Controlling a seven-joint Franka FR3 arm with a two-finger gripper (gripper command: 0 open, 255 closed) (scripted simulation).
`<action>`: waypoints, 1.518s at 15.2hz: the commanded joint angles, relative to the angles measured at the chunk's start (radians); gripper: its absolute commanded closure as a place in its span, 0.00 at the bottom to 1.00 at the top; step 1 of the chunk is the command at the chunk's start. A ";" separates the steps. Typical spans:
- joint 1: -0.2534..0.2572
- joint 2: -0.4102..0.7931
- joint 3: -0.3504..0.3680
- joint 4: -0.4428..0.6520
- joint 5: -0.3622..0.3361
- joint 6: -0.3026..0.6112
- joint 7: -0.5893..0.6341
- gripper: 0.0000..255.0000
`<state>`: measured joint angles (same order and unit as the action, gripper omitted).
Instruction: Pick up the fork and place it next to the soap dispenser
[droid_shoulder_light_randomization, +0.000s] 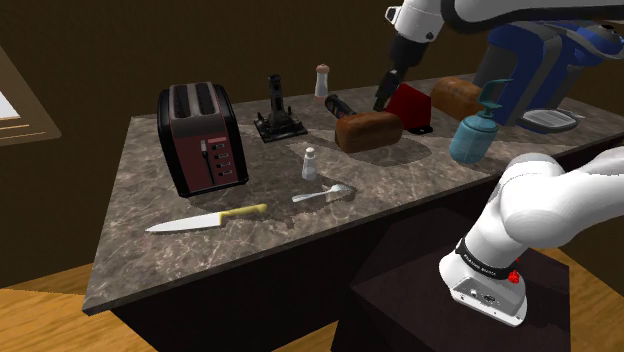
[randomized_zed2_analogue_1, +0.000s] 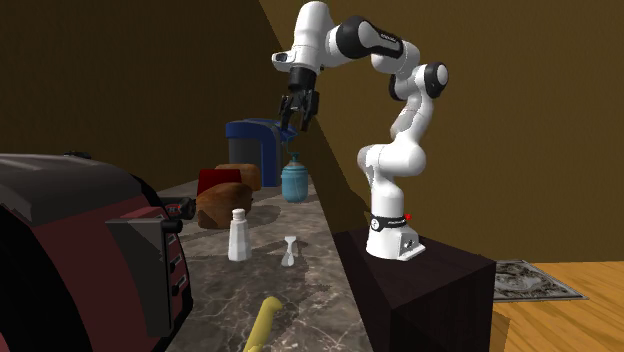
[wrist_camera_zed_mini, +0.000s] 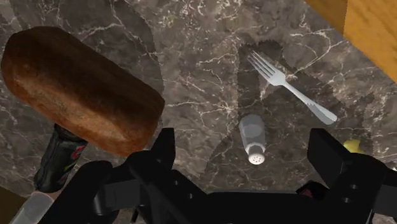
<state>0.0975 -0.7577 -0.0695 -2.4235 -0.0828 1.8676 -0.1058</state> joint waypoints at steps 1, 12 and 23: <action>0.030 0.033 0.003 -0.030 -0.005 0.066 -0.046 0.00; 0.172 0.260 0.014 -0.178 -0.049 0.441 -0.288 0.00; 0.246 0.522 0.035 -0.237 -0.117 0.758 -0.437 0.00</action>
<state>0.3437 -0.2468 -0.0346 -2.6540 -0.1956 2.6076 -0.5420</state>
